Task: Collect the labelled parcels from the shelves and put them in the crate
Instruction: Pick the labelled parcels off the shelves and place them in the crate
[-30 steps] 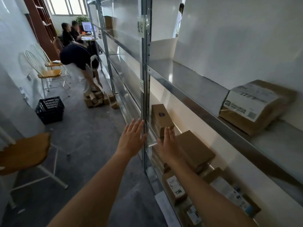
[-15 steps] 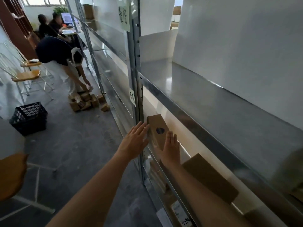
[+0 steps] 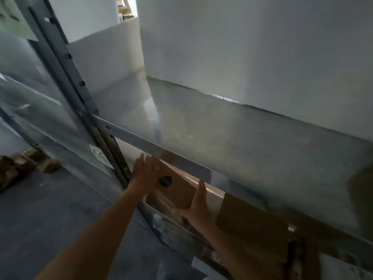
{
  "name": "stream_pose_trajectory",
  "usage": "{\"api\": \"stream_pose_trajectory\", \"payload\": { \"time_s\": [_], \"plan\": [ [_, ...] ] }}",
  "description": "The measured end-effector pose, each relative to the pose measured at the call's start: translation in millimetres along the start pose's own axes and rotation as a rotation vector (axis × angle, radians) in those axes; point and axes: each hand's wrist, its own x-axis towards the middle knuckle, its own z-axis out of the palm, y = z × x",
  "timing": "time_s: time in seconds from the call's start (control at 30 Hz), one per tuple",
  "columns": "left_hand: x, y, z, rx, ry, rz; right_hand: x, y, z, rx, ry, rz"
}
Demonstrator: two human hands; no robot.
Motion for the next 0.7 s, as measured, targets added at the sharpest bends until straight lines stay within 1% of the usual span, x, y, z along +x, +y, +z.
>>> {"api": "stream_pose_trajectory", "payload": {
  "time_s": [0.07,0.13,0.2,0.27,0.33,0.4,0.47,0.53,0.6,0.7],
  "plan": [
    [24,-8,4,0.003,-0.092,-0.043,-5,3,10,0.043,0.002,0.014],
    [39,-16,8,0.011,-0.157,-0.051,-9,1,18,0.078,0.047,0.056],
    [41,-17,5,-0.014,-0.161,-0.055,-15,-2,20,0.144,0.129,0.073],
    [44,-13,-1,-0.054,-0.127,-0.037,-23,-5,19,0.265,0.192,0.084],
    [45,-9,-10,-0.201,-0.132,-0.020,-30,-4,15,0.455,0.316,0.105],
    [41,-7,-20,-0.466,-0.178,0.006,-43,-14,3,0.593,0.430,0.132],
    [30,-6,-32,-0.751,-0.226,-0.018,-54,-25,-14,0.676,0.498,0.168],
    [16,-8,-42,-0.948,-0.285,-0.014,-63,-30,-31,0.708,0.565,0.236],
    [2,-16,-47,-1.066,-0.367,0.001,-72,-30,-43,0.783,0.562,0.335],
    [-17,-33,-46,-1.184,-0.512,-0.001,-82,-30,-46,0.912,0.487,0.450]
  ]
}}
